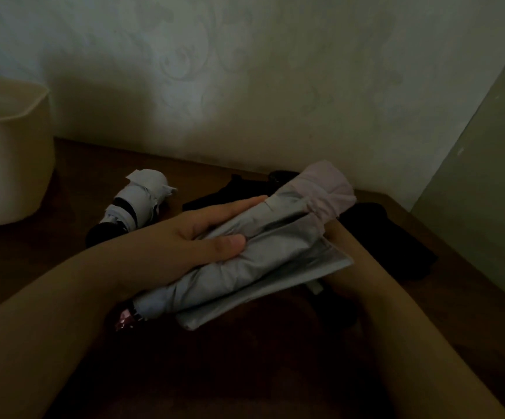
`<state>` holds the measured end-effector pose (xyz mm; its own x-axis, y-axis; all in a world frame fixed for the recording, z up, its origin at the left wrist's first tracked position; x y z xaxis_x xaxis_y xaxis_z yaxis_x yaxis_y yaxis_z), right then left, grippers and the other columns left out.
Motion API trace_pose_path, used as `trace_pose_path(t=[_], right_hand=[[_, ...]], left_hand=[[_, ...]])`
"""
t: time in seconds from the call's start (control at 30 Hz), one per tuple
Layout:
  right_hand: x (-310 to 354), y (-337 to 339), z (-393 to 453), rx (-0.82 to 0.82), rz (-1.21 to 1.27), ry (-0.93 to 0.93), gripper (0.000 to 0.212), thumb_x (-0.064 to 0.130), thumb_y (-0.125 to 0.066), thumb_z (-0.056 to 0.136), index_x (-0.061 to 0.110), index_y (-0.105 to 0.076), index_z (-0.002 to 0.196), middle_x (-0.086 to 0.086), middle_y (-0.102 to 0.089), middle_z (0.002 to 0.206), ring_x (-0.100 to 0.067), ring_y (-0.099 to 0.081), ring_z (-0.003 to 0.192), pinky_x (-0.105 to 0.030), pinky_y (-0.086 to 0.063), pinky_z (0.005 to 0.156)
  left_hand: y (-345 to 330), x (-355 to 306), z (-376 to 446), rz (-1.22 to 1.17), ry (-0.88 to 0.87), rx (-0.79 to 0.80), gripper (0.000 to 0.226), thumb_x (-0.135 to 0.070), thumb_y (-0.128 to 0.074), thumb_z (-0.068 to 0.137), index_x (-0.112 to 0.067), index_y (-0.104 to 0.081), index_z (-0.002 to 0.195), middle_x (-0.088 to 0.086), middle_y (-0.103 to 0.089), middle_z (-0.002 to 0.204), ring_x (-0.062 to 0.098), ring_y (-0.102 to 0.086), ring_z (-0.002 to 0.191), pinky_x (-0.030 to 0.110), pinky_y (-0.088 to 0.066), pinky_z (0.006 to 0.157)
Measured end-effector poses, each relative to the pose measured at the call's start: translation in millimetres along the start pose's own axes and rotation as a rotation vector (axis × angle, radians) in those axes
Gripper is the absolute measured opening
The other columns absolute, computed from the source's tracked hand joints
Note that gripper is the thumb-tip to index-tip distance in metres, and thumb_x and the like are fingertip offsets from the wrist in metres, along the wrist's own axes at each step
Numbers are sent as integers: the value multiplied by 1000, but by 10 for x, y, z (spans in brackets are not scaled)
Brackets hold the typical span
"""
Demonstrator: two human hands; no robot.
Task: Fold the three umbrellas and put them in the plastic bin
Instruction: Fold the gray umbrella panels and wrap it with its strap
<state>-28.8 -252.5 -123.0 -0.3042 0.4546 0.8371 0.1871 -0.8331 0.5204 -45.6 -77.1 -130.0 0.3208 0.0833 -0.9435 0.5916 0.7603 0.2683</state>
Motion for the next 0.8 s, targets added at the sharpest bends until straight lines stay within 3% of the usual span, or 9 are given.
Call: trace_pose_path(t=[0.07, 0.17, 0.23, 0.43, 0.6, 0.7, 0.8], right_hand=[[-37, 36, 17, -49, -53, -10, 37, -5, -53, 90, 27, -48, 72, 17, -56, 62, 2, -55, 60, -9, -44, 58], [81, -32, 18, -3, -10, 34, 16, 7, -53, 93, 17, -61, 83, 9, -68, 64, -2, -62, 57, -13, -48, 56], [99, -7, 28, 1, 61, 69, 8, 7, -55, 91, 14, -58, 90, 3, -70, 68, -9, -65, 61, -19, -51, 58], [155, -25, -47, 121, -1, 104, 23, -3, -61, 85, 15, -64, 98, 6, -73, 95, -5, -68, 93, -16, -51, 82], [317, -3, -103, 10, -239, 262, 35, 4, -61, 87, 37, -64, 99, 29, -66, 99, 12, -62, 94, -3, -44, 79], [339, 12, -116, -20, -336, 359, 31, 11, -60, 88, 40, -63, 100, 29, -66, 94, 13, -61, 93, -3, -44, 80], [395, 8, -123, -132, -542, 508, 16, 27, -56, 90, 30, -68, 100, 22, -66, 86, 4, -63, 83, -8, -49, 70]], left_hand=[[80, 78, 55, 8, 29, -93, 48, -40, -51, 80, -60, -38, 122, -40, -52, 120, -13, -54, 108, 7, -47, 82], [219, 163, 60, 14, 98, -202, 48, -42, -53, 77, -59, -40, 120, -39, -50, 119, -18, -55, 100, 3, -47, 73], [283, 240, 48, -34, 130, -237, 55, -42, -54, 76, -53, -41, 128, -33, -52, 123, -12, -58, 100, 7, -50, 73], [262, 249, 53, -45, 153, -217, 54, -43, -55, 77, -56, -40, 128, -30, -49, 131, -9, -58, 105, 9, -51, 76], [293, 242, 27, -152, 191, -225, 59, -40, -56, 77, -49, -41, 133, -26, -54, 127, -1, -63, 102, 15, -54, 75], [286, 231, 15, -166, 193, -215, 60, -39, -57, 77, -47, -42, 134, -23, -57, 127, 2, -64, 103, 17, -54, 76], [264, 219, 11, -160, 207, -196, 53, -40, -58, 74, -53, -45, 124, -25, -58, 122, 1, -65, 99, 17, -55, 73]])
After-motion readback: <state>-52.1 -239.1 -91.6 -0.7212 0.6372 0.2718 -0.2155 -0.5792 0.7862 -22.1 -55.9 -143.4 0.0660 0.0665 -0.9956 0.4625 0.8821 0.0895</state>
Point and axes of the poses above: each hand's wrist, its own z-axis towards the middle knuckle, its own y-axis out of the back of the hand, x = y × z, the point moved 5 cm from there along z, towards the middle knuckle
